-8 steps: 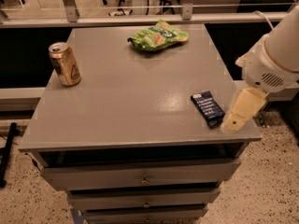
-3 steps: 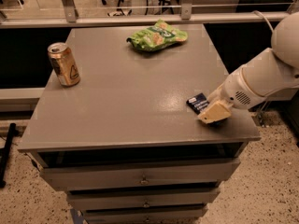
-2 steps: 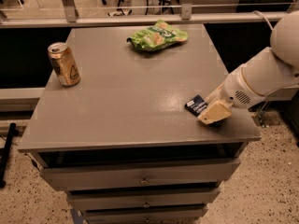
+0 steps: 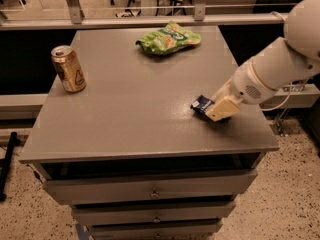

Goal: Move rxbar blueberry near orange can

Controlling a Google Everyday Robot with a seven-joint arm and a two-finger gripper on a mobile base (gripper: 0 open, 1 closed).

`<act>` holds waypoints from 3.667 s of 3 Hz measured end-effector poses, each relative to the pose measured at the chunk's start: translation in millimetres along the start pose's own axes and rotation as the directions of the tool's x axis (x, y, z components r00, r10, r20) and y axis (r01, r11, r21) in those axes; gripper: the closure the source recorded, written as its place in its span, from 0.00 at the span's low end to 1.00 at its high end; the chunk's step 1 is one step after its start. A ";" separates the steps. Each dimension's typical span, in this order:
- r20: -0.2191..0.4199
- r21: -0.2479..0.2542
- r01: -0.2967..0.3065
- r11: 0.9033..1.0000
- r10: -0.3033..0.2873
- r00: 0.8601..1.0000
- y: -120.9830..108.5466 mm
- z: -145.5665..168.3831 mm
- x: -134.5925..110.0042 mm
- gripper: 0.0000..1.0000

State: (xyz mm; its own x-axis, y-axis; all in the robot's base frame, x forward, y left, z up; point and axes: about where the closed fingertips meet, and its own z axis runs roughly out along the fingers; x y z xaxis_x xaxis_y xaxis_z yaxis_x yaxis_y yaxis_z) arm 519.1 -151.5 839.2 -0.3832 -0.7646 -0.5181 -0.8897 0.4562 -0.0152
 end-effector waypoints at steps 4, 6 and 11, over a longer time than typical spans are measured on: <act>0.175 0.013 0.181 0.983 -0.181 0.968 -27.6 27.5 -121.2 1.00; 0.220 0.000 0.314 0.949 -0.306 0.926 -33.4 97.0 -220.3 1.00; 0.274 -0.126 0.405 0.906 -0.361 0.891 20.3 151.3 -284.8 0.25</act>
Offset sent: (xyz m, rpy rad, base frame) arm 0.0278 0.0272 0.0263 0.0465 -0.0585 0.0602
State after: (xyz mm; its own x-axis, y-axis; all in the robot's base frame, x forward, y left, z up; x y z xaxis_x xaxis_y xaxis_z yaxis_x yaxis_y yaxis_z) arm 647.7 144.4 857.0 0.0472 -0.7212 -0.6911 -0.9922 0.0459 -0.1156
